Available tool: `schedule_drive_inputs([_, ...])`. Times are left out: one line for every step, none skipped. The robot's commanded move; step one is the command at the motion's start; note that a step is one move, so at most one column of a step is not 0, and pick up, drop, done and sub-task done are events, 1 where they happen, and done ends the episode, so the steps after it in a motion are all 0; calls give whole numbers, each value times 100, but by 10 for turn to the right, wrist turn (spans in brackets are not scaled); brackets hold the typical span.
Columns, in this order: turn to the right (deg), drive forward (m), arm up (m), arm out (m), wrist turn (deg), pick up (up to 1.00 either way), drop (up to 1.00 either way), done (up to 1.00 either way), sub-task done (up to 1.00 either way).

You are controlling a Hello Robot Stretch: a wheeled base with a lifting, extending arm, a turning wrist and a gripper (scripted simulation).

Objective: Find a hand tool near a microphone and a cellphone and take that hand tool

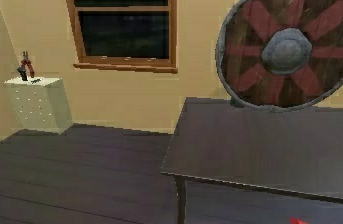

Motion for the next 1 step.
schedule_drive_inputs([-420,0,0,0,0,0,0,0,0])
